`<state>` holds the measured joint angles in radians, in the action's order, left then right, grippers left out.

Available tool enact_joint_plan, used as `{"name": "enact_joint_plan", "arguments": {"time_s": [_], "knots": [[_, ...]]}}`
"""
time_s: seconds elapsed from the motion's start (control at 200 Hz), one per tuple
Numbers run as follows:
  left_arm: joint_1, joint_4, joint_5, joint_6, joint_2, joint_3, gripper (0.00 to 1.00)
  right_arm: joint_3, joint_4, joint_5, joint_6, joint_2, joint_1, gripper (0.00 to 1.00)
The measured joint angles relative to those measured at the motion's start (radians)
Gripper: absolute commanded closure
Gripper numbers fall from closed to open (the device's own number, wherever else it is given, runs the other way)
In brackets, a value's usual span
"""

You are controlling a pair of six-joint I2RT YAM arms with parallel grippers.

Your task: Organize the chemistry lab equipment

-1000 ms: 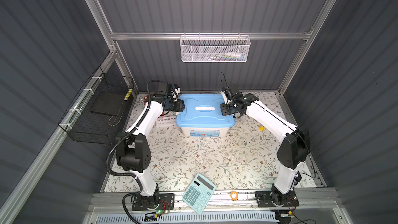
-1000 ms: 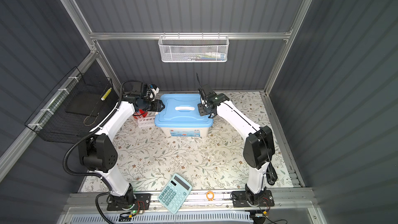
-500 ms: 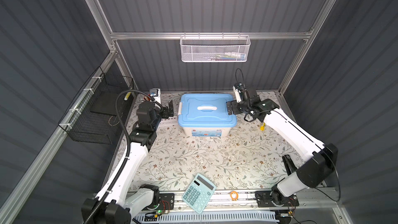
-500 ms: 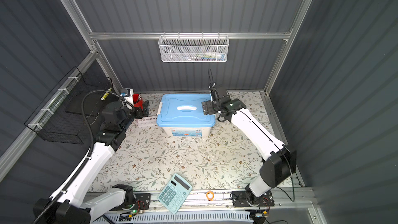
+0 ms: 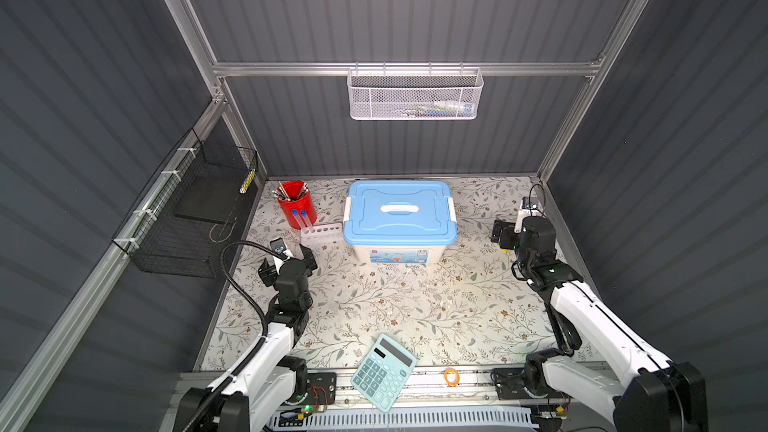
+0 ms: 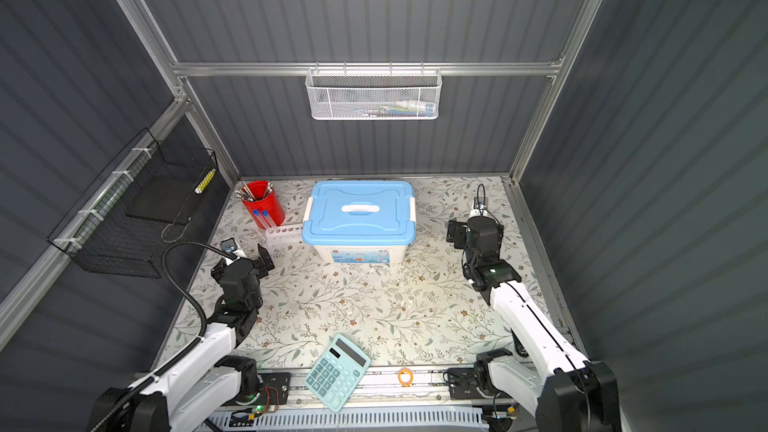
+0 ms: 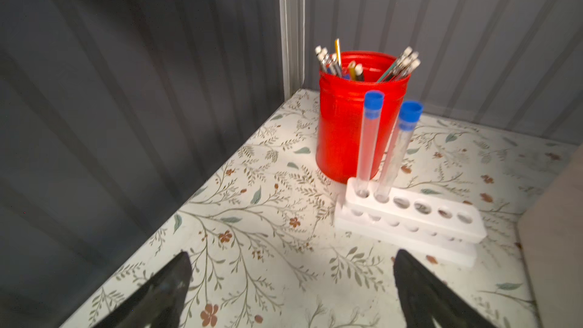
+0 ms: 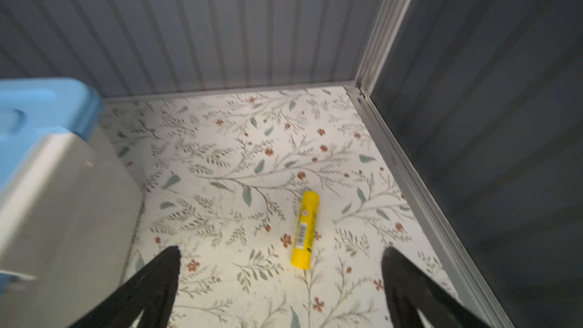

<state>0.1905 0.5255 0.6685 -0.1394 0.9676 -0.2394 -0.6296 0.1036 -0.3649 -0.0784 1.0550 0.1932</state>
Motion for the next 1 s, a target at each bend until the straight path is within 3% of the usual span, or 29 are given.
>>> {"name": "enact_joint_plan", "arguments": {"time_s": [0.14,0.285,0.485,0.595,0.69,1.001], "knots": [[0.000,0.164,0.014,0.038,0.169,0.038,0.00,0.205,0.243,-0.012,0.054,0.013,-0.045,0.01],[-0.003,0.367,-0.017,0.103,0.386,0.039,0.00,0.288,0.455,-0.005,0.061,0.115,-0.100,0.01],[-0.055,0.513,-0.175,0.125,0.561,0.003,0.00,0.336,0.758,0.024,0.061,0.331,-0.135,0.01],[-0.084,0.678,-0.259,0.129,0.724,-0.018,0.00,0.342,0.789,0.074,0.055,0.356,-0.160,0.01],[-0.089,0.647,-0.308,0.130,0.747,-0.021,0.00,0.342,0.888,0.112,0.052,0.396,-0.187,0.01],[-0.094,0.475,-0.425,0.152,0.746,-0.218,0.00,0.341,0.906,0.179,0.049,0.405,-0.194,0.01]]}}
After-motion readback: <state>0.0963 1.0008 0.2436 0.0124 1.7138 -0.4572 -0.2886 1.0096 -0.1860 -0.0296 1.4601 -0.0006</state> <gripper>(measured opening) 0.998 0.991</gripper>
